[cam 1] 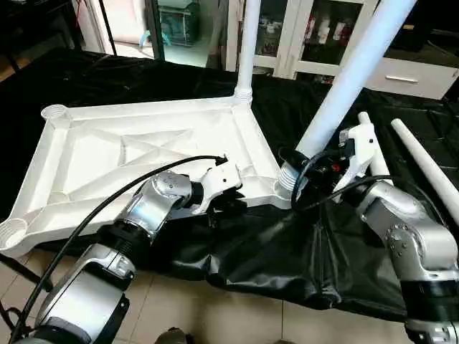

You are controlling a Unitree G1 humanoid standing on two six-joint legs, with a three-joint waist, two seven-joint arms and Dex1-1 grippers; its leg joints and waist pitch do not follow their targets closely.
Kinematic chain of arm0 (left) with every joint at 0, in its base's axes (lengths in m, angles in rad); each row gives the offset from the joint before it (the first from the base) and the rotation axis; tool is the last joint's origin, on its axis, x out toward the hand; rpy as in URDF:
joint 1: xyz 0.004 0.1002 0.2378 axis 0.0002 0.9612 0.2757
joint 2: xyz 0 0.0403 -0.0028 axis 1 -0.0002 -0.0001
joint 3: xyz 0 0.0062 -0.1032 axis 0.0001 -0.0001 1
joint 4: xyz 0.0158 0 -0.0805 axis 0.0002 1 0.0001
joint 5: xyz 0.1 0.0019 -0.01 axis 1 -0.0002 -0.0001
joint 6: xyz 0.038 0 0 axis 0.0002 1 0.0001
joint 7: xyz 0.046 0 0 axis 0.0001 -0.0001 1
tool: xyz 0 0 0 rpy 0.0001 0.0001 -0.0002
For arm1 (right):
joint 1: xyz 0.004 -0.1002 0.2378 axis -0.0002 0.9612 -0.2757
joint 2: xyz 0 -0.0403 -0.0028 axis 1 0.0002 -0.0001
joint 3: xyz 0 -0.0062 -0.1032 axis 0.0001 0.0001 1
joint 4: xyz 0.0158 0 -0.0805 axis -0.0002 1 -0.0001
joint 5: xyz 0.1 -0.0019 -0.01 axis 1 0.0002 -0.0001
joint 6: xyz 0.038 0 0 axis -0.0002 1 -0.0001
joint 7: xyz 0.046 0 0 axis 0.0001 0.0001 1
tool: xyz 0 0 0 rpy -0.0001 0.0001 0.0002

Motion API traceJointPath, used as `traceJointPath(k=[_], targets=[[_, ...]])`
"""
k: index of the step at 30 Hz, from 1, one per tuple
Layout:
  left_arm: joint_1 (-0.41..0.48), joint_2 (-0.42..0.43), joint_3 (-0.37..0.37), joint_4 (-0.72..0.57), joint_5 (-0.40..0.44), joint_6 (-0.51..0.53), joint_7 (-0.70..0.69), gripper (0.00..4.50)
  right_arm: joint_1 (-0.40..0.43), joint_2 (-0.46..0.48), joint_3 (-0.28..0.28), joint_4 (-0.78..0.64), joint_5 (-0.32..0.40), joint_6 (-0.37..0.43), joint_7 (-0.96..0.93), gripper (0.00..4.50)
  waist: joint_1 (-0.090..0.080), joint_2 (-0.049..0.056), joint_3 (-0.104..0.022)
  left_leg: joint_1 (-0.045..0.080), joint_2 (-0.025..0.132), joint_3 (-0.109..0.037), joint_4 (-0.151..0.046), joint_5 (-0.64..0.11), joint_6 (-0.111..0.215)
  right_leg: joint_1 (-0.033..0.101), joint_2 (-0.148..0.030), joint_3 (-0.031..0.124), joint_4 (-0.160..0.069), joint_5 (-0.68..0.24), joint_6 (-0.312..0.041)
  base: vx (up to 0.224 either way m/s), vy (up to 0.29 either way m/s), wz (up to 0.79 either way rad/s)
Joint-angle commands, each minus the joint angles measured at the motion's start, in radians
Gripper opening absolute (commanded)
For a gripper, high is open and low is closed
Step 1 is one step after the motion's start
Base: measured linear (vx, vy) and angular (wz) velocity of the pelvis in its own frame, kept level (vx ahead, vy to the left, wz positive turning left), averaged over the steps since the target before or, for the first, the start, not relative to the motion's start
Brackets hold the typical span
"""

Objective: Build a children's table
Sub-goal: Insert table leg to table base

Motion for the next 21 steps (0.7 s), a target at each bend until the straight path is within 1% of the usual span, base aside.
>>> traceJointPath(k=[1, 2, 3, 5, 6, 7, 8, 9, 10, 12, 13, 14, 15, 16, 20, 21], targets=[[0.024, 0.003, -0.022, 0.026, 0.023, 0.014, -0.022, 0.25, -0.053, 0.010, 0.041, 0.085, -0.035, -0.031, 0.021, 1.91, -0.006, -0.006, -0.082, 0.017, 0.043, -0.011, -0.072, -0.200, 0.004, 0.046, -0.057, 0.040, -0.079, -0.137, -0.220, 0.000, 0.000, 0.00], [0.025, 0.002, -0.022, 0.024, 0.023, 0.014, -0.022, 0.06, -0.060, 0.013, 0.044, 0.099, -0.036, -0.030, 0.024, 1.91, -0.006, -0.016, -0.081, 0.019, 0.043, -0.008, -0.070, -0.204, 0.012, 0.045, -0.059, 0.042, -0.080, -0.149, -0.223, 0.000, 0.000, 0.00], [0.027, 0.002, -0.022, 0.023, 0.024, 0.015, -0.023, 0.02, -0.068, 0.017, 0.046, 0.113, -0.035, -0.027, 0.026, 1.91, -0.004, -0.012, -0.081, 0.019, 0.043, -0.009, -0.070, -0.201, 0.016, 0.045, -0.061, 0.042, -0.080, -0.154, -0.224, 0.000, 0.000, 0.00], [0.032, 0.002, -0.023, 0.016, 0.027, 0.016, -0.025, 0.00, -0.081, 0.026, 0.044, 0.137, -0.030, -0.015, 0.028, 1.91, -0.003, -0.013, -0.081, 0.020, 0.047, -0.009, -0.071, -0.185, 0.024, 0.043, -0.058, 0.042, -0.078, -0.145, -0.224, 0.000, 0.000, 0.00], [0.039, 0.003, -0.023, 0.003, 0.028, 0.021, -0.028, 0.00, -0.082, 0.032, 0.039, 0.148, -0.021, -0.002, 0.029, 1.91, -0.006, -0.024, -0.080, 0.019, 0.047, -0.007, -0.071, -0.179, 0.029, 0.044, -0.058, 0.042, -0.078, -0.138, -0.224, 0.000, 0.000, 0.00], [0.044, 0.005, -0.023, -0.005, 0.027, 0.025, -0.029, 0.00, -0.081, 0.035, 0.036, 0.151, -0.013, 0.010, 0.031, 1.91, -0.002, -0.020, -0.080, 0.019, 0.049, -0.008, -0.071, -0.157, 0.040, 0.044, -0.059, 0.042, -0.073, -0.123, -0.226, 0.000, 0.000, 0.00], [0.050, 0.006, -0.022, -0.017, 0.025, 0.033, -0.030, 0.00, -0.077, 0.038, 0.033, 0.157, -0.007, 0.019, 0.036, 1.91, -0.004, -0.023, -0.079, 0.020, 0.049, -0.007, -0.071, -0.154, 0.044, 0.043, -0.058, 0.042, -0.074, -0.115, -0.227, 0.000, 0.000, 0.00], [0.051, 0.007, -0.021, -0.019, 0.024, 0.036, -0.031, 0.00, -0.076, 0.038, 0.034, 0.159, -0.008, 0.019, 0.039, 1.91, -0.004, -0.023, -0.079, 0.020, 0.049, -0.007, -0.071, -0.153, 0.048, 0.043, -0.058, 0.042, -0.073, -0.106, -0.229, 0.000, 0.000, 0.00], [0.055, 0.009, -0.021, -0.026, 0.023, 0.039, -0.034, 0.00, -0.074, 0.032, 0.043, 0.170, -0.018, 0.010, 0.049, 1.90, -0.005, -0.031, -0.076, 0.018, 0.048, -0.006, -0.072, -0.156, 0.051, 0.043, -0.058, 0.042, -0.075, -0.116, -0.226, 0.000, 0.000, 0.00], [0.059, 0.011, -0.021, -0.032, 0.023, 0.040, -0.038, 0.00, -0.074, 0.025, 0.053, 0.181, -0.029, -0.001, 0.059, 1.90, -0.005, -0.028, -0.075, 0.018, 0.048, -0.006, -0.073, -0.169, 0.048, 0.042, -0.060, 0.042, -0.078, -0.143, -0.220, 0.000, 0.000, 0.00], [0.062, 0.013, -0.021, -0.037, 0.023, 0.042, -0.038, 0.00, -0.075, 0.021, 0.054, 0.190, -0.031, -0.005, 0.063, 1.90, -0.006, -0.027, -0.074, 0.021, 0.049, -0.006, -0.074, -0.184, 0.041, 0.039, -0.060, 0.043, -0.081, -0.169, -0.215, 0.000, 0.000, 0.00], [0.067, 0.016, -0.020, -0.045, 0.024, 0.043, -0.041, 0.00, -0.080, 0.018, 0.052, 0.203, -0.034, -0.012, 0.069, 1.90, -0.007, -0.029, -0.072, 0.021, 0.048, -0.005, -0.075, -0.194, 0.038, 0.038, -0.059, 0.043, -0.083, -0.182, -0.212, 0.000, 0.000, 0.00], [0.071, 0.019, -0.018, -0.051, 0.025, 0.043, -0.042, 0.00, -0.087, 0.017, 0.042, 0.214, -0.032, -0.018, 0.069, 1.90, -0.007, -0.028, -0.072, 0.020, 0.049, -0.006, -0.076, -0.203, 0.032, 0.039, -0.061, 0.044, -0.085, -0.200, -0.206, 0.000, 0.000, 0.00], [0.080, 0.022, -0.016, -0.065, 0.026, 0.046, -0.045, 0.00, -0.097, 0.015, 0.023, 0.232, -0.024, -0.029, 0.074, 1.90, -0.010, -0.027, -0.071, 0.021, 0.050, -0.007, -0.077, -0.212, 0.025, 0.037, -0.060, 0.044, -0.085, -0.210, -0.202, 0.000, 0.000, 0.00], [0.087, 0.025, -0.016, -0.079, 0.026, 0.050, -0.048, 0.00, -0.097, 0.022, 0.002, 0.250, -0.008, -0.036, 0.080, 1.90, -0.011, -0.028, -0.072, 0.022, 0.049, -0.006, -0.076, -0.212, 0.028, 0.038, -0.060, 0.045, -0.086, -0.200, -0.202, 0.000, 0.000, 0.00], [0.087, 0.026, -0.016, -0.081, 0.026, 0.050, -0.048, 0.00, -0.096, 0.030, -0.012, 0.262, 0.003, -0.040, 0.080, 1.90, -0.011, -0.023, -0.071, 0.021, 0.049, -0.007, -0.077, -0.209, 0.029, 0.037, -0.060, 0.045, -0.085, -0.195, -0.203, 0.000, 0.000, 0.00]])
